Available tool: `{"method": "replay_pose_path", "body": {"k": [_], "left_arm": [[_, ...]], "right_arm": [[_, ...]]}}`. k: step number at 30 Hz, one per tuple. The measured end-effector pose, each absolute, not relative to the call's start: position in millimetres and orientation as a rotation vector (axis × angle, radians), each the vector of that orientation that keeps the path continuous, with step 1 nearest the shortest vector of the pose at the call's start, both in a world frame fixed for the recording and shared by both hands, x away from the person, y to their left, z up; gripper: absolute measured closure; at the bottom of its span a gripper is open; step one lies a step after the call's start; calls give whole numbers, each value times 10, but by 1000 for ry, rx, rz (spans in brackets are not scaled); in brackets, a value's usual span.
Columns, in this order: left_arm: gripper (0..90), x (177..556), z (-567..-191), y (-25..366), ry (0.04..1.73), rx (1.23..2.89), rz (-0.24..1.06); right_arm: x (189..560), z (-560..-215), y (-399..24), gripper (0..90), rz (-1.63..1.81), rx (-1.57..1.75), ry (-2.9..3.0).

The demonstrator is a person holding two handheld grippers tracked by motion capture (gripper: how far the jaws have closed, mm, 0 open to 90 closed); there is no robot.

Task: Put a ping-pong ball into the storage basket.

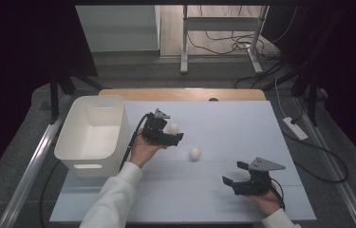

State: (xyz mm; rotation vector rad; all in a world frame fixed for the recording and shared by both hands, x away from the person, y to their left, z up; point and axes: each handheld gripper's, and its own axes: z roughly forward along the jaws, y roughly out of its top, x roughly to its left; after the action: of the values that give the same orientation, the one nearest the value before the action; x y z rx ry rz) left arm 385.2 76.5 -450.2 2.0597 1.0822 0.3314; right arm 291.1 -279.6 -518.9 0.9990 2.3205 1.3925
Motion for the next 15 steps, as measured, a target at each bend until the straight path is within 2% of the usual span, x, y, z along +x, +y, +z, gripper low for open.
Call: {"method": "replay_pose_path", "body": {"k": [15], "left_arm": [[106,4022,-4518,695,1102,2077,313]], "right_arm": [[2913,-5188,-2799,103,1394,998,2319]]}}
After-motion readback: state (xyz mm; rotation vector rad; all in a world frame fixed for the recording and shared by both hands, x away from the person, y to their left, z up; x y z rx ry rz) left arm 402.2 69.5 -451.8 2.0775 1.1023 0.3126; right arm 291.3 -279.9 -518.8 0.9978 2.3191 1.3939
